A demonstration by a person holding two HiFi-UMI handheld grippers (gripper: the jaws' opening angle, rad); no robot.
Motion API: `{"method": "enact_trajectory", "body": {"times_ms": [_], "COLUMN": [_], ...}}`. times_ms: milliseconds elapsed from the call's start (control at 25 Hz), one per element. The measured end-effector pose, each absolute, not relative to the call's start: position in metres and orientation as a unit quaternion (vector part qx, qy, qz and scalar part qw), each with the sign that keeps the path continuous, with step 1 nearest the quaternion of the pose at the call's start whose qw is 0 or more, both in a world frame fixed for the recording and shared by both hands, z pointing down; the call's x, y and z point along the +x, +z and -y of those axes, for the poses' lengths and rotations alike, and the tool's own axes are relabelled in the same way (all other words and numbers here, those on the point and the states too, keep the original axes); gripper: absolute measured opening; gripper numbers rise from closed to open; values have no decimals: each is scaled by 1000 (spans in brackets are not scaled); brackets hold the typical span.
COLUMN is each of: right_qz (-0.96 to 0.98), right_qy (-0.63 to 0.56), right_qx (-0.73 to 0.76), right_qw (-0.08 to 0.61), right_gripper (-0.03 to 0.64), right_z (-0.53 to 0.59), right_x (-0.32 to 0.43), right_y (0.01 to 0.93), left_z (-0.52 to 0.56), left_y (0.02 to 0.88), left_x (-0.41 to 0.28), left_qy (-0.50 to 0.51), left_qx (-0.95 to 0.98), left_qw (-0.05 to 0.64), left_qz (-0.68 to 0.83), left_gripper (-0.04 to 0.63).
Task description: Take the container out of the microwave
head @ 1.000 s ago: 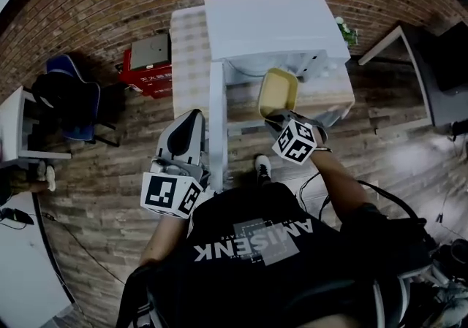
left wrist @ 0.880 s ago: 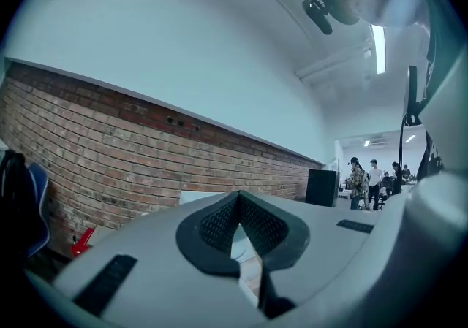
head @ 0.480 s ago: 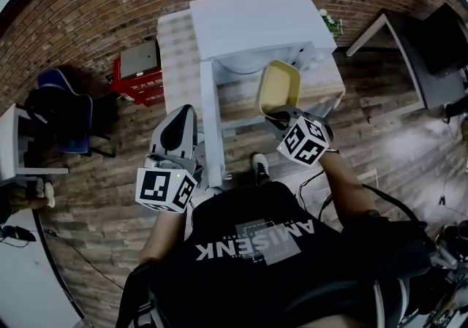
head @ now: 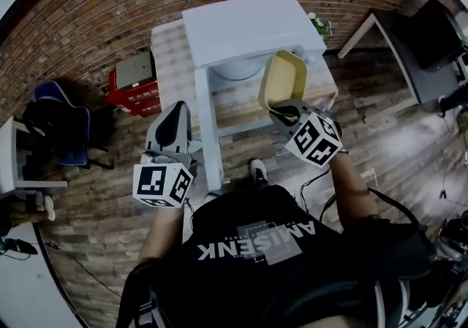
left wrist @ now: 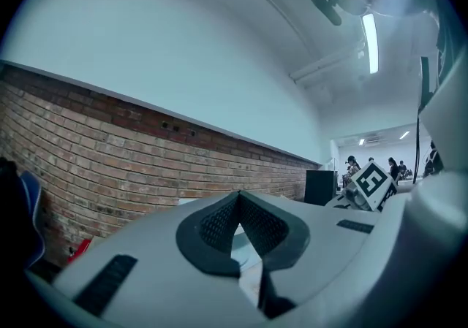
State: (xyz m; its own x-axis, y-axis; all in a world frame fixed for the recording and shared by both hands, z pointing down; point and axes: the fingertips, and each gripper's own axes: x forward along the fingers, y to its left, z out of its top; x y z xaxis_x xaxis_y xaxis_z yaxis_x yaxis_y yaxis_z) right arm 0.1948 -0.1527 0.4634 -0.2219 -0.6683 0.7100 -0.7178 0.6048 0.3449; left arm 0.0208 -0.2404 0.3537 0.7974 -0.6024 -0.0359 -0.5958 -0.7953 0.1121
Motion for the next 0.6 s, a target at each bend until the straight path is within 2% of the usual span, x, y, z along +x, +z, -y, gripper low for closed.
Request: {"method": "enact_trajectory", "body": {"times_ms": [240, 440, 600], "right_qz": [778, 765, 766], "right_qy": [13, -28, -37], "right_qx": [472, 475, 492], "right_qw": [415, 433, 411], "right_gripper": [43, 43, 43], "right_z": [159, 162, 164], "right_x": [200, 198, 198], "right_y": [433, 404, 385], "left_z": [250, 259, 261], "left_y": [353, 356, 355], "left_x": [19, 19, 18], "left_qy": [-33, -33, -37], "left_qx": [945, 944, 943], "left_qw": [45, 53, 58], "left_qz": [322, 324, 324], "left_gripper": [12, 12, 12]}}
